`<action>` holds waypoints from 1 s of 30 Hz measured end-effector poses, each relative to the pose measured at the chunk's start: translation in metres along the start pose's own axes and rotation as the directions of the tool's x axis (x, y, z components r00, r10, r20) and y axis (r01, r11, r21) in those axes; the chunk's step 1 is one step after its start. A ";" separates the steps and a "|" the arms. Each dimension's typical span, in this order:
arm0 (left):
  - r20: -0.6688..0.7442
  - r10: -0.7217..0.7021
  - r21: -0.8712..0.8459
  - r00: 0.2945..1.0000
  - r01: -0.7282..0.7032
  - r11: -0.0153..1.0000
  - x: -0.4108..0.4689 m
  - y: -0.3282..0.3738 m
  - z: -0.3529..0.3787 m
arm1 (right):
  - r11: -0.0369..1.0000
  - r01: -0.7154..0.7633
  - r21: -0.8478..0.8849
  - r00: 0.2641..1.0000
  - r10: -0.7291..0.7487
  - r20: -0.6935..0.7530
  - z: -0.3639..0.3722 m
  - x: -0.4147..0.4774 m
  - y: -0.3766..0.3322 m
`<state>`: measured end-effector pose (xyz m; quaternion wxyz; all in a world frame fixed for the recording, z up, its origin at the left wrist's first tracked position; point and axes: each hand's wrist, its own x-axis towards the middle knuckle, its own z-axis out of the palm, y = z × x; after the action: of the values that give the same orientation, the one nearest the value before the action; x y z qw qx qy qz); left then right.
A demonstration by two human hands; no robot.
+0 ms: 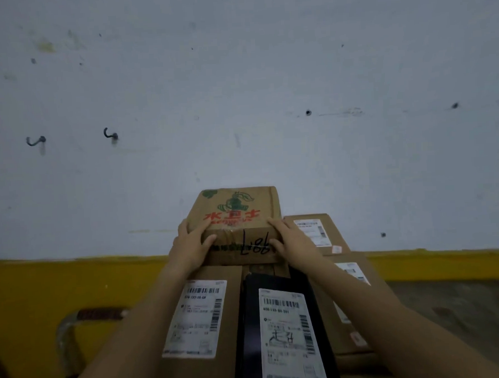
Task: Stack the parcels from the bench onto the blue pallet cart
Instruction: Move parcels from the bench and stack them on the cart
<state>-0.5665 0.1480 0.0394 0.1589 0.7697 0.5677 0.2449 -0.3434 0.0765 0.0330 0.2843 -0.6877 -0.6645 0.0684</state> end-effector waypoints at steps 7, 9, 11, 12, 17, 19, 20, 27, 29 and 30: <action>-0.031 -0.044 0.124 0.999 0.048 0.991 -0.012 0.013 -0.008 | 0.998 0.001 0.069 1.000 -0.002 0.017 -0.009 -0.009 0.000; -0.086 0.051 0.054 0.995 -0.046 0.997 -0.034 0.025 -0.012 | 0.993 -0.003 0.122 1.000 0.004 -0.005 -0.015 -0.026 0.003; -0.055 0.216 -0.029 0.975 -0.218 0.976 -0.065 0.031 -0.010 | 0.992 0.018 0.126 1.000 -0.018 -0.002 -0.021 -0.050 0.012; 0.019 0.287 -0.039 0.958 -0.286 0.958 -0.083 0.033 -0.009 | 0.993 0.022 0.117 0.999 -0.026 0.034 -0.023 -0.062 0.017; 0.384 0.345 0.144 0.856 -0.425 0.893 -0.150 0.043 0.001 | 0.999 0.033 -0.012 0.972 -0.029 0.234 -0.028 -0.091 0.022; 0.449 0.318 0.203 0.835 -0.442 0.874 -0.167 0.050 0.001 | 0.998 0.052 -0.041 0.969 -0.041 0.242 -0.026 -0.093 0.015; 0.481 0.305 0.211 0.822 -0.446 0.870 -0.173 0.053 0.001 | 0.997 0.056 -0.047 0.969 -0.042 0.245 -0.024 -0.094 0.012; 0.629 0.291 0.206 0.721 -0.516 0.831 -0.215 0.060 0.001 | 0.995 0.047 -0.084 0.956 -0.020 0.292 -0.014 -0.090 -0.004; 0.593 0.347 0.228 0.727 -0.564 0.793 -0.224 0.059 0.005 | 0.997 0.029 -0.071 0.960 -0.008 0.278 -0.011 -0.090 -0.007; 0.558 0.369 0.248 0.743 -0.573 0.781 -0.226 0.058 0.008 | 0.998 0.023 -0.062 0.964 -0.005 0.265 -0.009 -0.091 -0.009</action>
<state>-0.5691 -0.0848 0.0189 0.0631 0.9412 0.3290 -0.0436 -0.3566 -0.0133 0.0186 0.1711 -0.6766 -0.7032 0.1359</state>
